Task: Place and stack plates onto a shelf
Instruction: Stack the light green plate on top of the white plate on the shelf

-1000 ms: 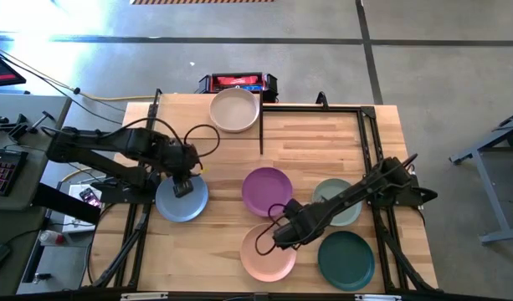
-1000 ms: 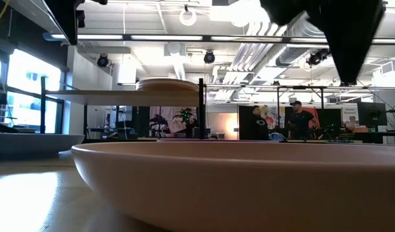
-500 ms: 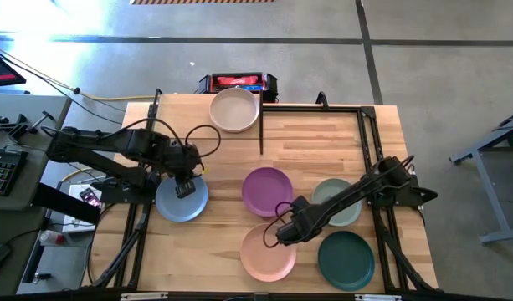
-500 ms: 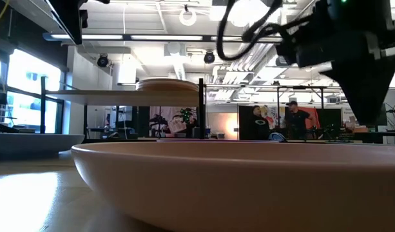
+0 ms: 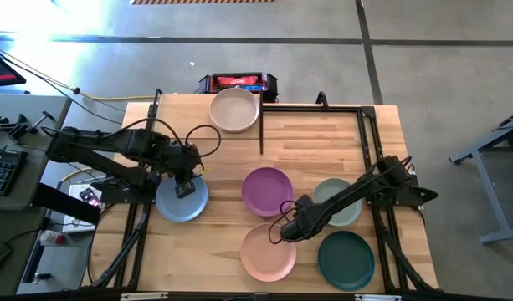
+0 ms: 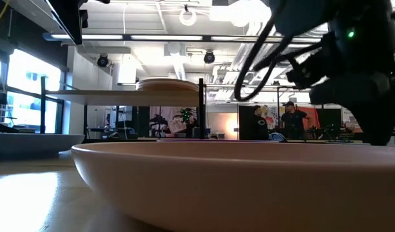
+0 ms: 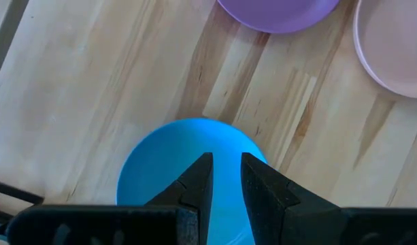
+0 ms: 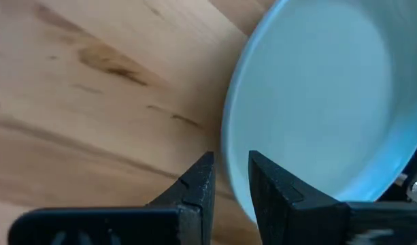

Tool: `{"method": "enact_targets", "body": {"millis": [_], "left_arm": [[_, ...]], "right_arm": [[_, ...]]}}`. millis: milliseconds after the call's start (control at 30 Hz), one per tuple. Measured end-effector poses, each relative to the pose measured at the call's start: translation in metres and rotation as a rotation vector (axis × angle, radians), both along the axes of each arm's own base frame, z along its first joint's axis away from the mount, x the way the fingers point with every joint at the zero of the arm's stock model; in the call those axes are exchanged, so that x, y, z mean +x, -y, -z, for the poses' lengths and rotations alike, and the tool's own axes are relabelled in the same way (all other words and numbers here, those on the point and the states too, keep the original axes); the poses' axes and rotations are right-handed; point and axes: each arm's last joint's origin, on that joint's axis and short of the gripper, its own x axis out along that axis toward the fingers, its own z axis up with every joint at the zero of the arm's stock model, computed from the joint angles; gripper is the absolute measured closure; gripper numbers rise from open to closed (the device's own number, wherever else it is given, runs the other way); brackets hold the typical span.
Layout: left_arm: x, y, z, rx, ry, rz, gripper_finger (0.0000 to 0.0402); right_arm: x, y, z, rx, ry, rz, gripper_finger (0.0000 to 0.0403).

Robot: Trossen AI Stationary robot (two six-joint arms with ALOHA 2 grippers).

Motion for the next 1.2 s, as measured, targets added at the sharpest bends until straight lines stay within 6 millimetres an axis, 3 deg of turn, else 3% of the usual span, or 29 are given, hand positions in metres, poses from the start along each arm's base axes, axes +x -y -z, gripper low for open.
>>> {"method": "enact_targets", "body": {"millis": [433, 633, 767, 967, 1200], "left_arm": [[0.0, 0.0, 0.0, 0.0, -0.001, 0.0, 0.0337], [0.0, 0.0, 0.0, 0.003, -0.002, 0.007, 0.0337], [0.0, 0.0, 0.0, 0.009, -0.002, 0.022, 0.0337], [0.0, -0.004, 0.0, 0.034, -0.001, -0.001, 0.0337], [0.001, -0.011, 0.0, 0.099, 0.003, -0.055, 0.0337]], "right_arm": [[-0.002, 0.019, 0.023, 0.049, -0.005, 0.0, 0.0337], [0.001, 0.021, 0.021, 0.061, -0.007, -0.019, 0.0394], [0.005, 0.02, 0.016, 0.067, 0.007, -0.029, 0.0397], [0.012, 0.018, -0.003, 0.039, 0.005, -0.057, 0.0402], [0.024, 0.021, -0.049, -0.068, -0.007, -0.078, 0.0402]]}}
